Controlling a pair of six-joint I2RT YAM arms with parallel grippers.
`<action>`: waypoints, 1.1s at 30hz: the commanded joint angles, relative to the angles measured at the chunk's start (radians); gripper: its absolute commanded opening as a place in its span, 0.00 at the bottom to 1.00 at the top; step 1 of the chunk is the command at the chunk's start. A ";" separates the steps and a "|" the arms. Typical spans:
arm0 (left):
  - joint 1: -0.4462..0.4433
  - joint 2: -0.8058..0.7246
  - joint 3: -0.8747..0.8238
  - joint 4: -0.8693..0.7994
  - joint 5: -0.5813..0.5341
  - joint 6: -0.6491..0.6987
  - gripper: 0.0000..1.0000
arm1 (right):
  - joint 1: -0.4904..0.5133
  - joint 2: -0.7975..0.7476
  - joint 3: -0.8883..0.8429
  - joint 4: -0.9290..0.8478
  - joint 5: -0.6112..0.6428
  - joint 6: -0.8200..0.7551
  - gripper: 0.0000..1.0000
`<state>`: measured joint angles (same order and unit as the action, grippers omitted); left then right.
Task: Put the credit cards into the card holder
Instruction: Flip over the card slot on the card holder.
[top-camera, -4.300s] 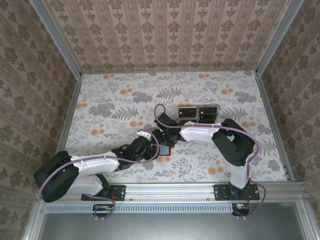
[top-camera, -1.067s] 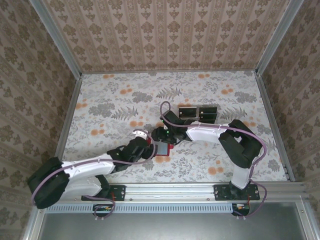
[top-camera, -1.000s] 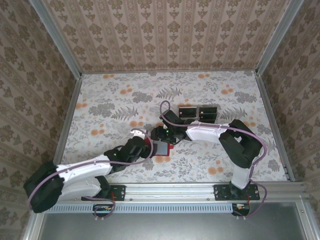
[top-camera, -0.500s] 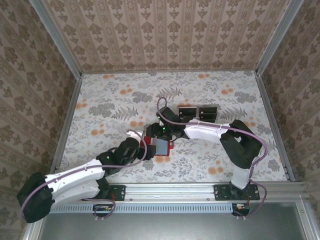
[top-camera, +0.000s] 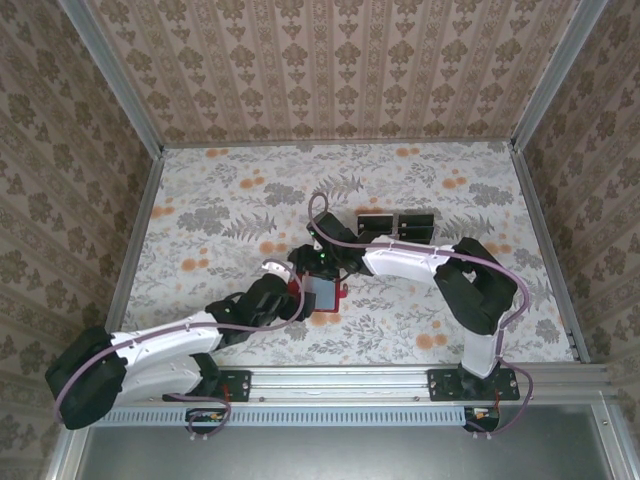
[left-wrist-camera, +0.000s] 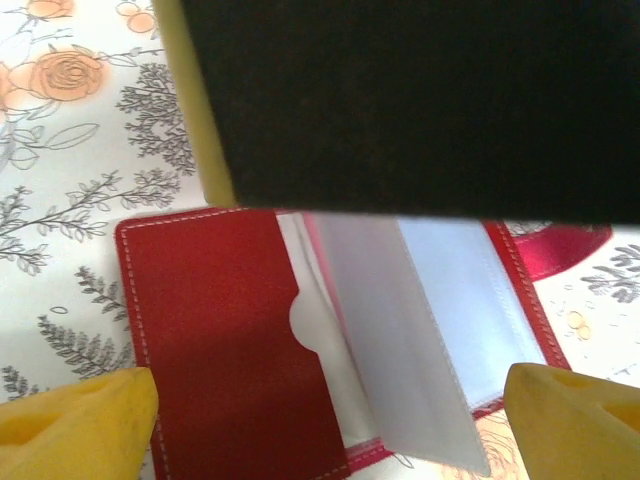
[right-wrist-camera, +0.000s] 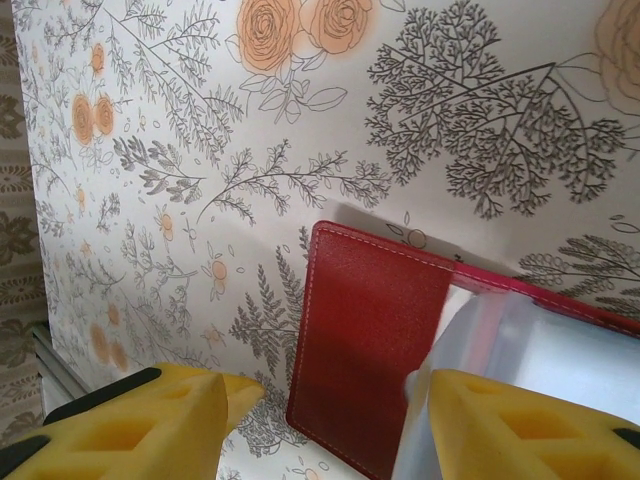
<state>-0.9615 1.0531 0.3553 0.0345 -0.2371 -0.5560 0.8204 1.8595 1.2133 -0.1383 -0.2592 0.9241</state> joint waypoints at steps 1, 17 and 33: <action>0.002 0.006 0.036 -0.097 -0.119 -0.053 0.90 | 0.009 0.032 0.041 -0.028 -0.025 0.016 0.56; 0.061 0.059 -0.042 -0.185 -0.200 -0.217 0.89 | -0.003 -0.048 0.040 -0.067 0.027 -0.047 0.56; 0.196 -0.045 0.124 -0.274 -0.070 -0.069 1.00 | -0.181 -0.281 0.031 -0.541 0.390 -0.838 0.54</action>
<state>-0.7986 1.0210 0.4355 -0.1989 -0.3645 -0.6773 0.6312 1.5837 1.2503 -0.5446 0.0029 0.3370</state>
